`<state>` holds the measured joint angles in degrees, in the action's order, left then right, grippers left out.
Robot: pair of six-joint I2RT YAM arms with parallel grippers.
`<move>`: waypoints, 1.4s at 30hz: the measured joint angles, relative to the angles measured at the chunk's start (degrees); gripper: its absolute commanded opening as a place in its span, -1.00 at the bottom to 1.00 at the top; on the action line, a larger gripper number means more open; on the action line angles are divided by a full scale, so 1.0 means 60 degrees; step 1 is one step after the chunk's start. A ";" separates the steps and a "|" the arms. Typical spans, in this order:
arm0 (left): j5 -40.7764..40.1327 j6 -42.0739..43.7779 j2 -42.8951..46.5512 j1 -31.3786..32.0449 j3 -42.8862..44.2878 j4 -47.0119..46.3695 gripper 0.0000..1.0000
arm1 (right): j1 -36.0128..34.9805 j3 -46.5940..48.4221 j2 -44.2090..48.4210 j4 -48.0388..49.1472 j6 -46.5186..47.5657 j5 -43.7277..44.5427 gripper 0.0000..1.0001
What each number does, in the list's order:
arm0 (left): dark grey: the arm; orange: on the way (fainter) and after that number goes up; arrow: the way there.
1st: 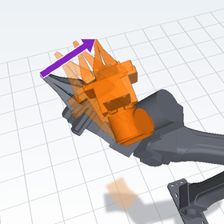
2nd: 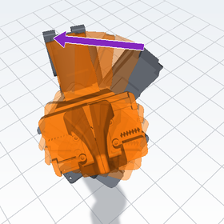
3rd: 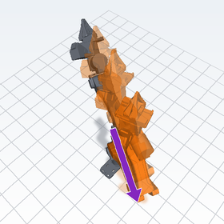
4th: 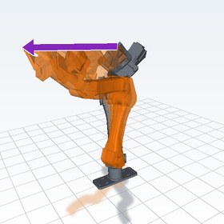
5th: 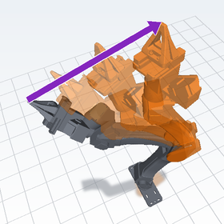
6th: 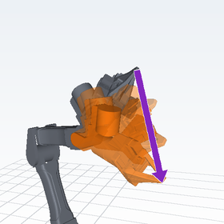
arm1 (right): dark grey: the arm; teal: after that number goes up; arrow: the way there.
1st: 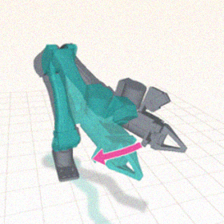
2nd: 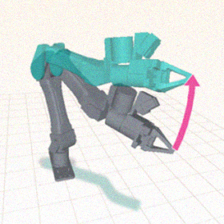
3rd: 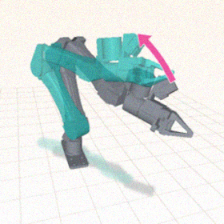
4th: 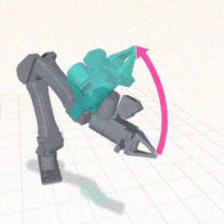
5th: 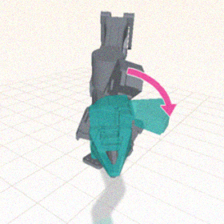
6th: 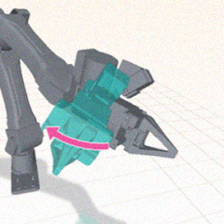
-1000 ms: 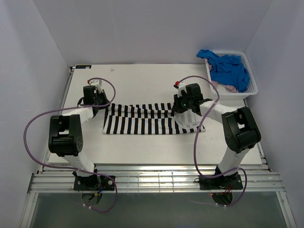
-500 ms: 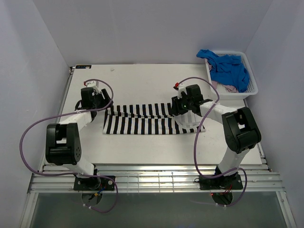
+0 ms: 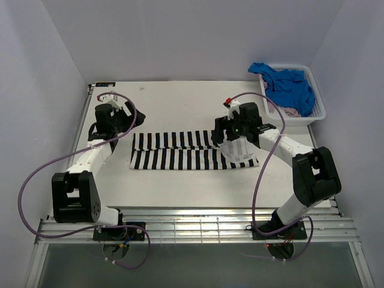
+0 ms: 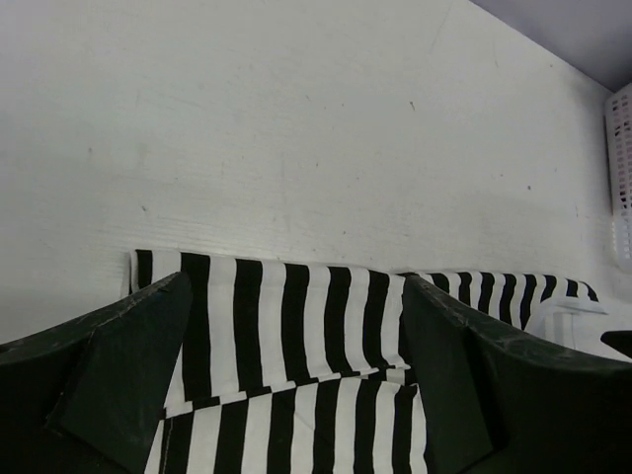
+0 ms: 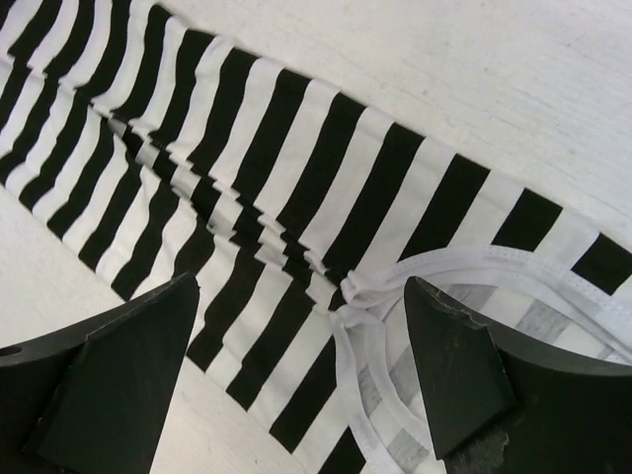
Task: Fold and stack the tank tops
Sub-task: Fold the tank top
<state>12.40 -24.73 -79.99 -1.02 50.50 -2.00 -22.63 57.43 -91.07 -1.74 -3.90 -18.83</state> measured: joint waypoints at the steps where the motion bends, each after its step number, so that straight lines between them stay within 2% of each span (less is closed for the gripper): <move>1: 0.0171 -0.0135 -0.0200 0.0033 0.0073 -0.0004 0.96 | 0.0000 0.0168 -0.0117 -0.0058 -0.0120 0.0146 0.80; 11: 0.1260 -0.0637 -0.2667 0.0710 0.0164 0.0270 0.96 | 0.0055 0.1698 -0.1938 -0.0353 -0.1166 0.0594 0.80; 23: -0.0007 -0.0765 -0.3985 0.0692 0.1413 0.0918 0.96 | 0.0637 0.2801 -0.3734 -0.0929 -0.1428 0.0667 0.80; 33: -0.0933 -0.1625 -0.3523 0.0761 0.1042 0.1486 0.96 | 0.0965 0.4499 -0.4954 -0.1282 -0.1523 0.0062 0.80; 38: -0.1067 -0.2958 -0.1887 0.0790 -0.0539 0.2073 0.96 | 0.0714 0.6003 -0.5956 -0.1555 -0.1373 -0.0368 0.80; 42: -0.1315 -0.4284 -0.0295 0.1286 -0.1810 0.3024 0.96 | 0.0233 0.7442 -0.6889 -0.1650 -0.1381 -0.0521 0.80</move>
<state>4.51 -50.43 -81.76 6.70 39.64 16.14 -21.23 102.08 -132.40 -11.64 -12.19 -21.96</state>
